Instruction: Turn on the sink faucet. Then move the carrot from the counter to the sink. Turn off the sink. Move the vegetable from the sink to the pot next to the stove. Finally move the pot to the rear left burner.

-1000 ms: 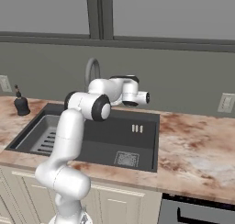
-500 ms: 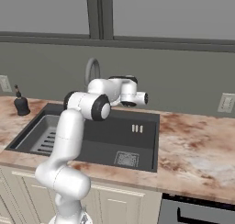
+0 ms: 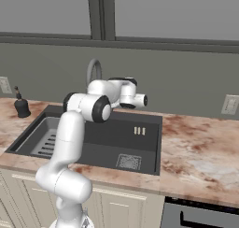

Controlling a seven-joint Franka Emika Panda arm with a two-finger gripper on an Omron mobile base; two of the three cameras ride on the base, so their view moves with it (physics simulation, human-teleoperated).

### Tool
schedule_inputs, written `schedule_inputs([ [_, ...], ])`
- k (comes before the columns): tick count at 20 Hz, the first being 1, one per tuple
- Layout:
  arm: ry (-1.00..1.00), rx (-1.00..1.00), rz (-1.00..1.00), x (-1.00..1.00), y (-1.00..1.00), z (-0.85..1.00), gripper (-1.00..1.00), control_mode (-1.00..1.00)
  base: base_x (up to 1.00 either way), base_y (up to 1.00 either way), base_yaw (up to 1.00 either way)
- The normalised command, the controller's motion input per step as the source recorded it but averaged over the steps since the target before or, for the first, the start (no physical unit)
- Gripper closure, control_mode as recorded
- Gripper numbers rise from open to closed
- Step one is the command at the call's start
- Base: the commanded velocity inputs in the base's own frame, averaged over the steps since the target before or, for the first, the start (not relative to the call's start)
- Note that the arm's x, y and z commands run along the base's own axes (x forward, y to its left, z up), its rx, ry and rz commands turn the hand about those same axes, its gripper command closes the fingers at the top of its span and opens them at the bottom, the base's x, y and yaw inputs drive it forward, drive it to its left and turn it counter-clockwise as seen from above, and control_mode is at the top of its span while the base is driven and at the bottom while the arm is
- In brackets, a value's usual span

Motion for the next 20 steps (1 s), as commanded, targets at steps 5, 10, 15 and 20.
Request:
schedule_inputs([
  [5,0.0,0.03,0.0,0.0,0.21,0.0,-1.0,-1.0,0.0,0.0,0.0],
  [10,0.05,0.0,0.0,0.06,0.13,-0.02,1.0,-1.0,0.0,0.0,0.0],
  [15,0.0,0.0,-0.01,0.08,0.0,-0.04,1.0,-1.0,0.0,0.0,0.0],
  [20,0.0,0.0,-0.11,0.06,0.0,-0.1,1.0,-1.0,0.0,0.0,0.0],
])
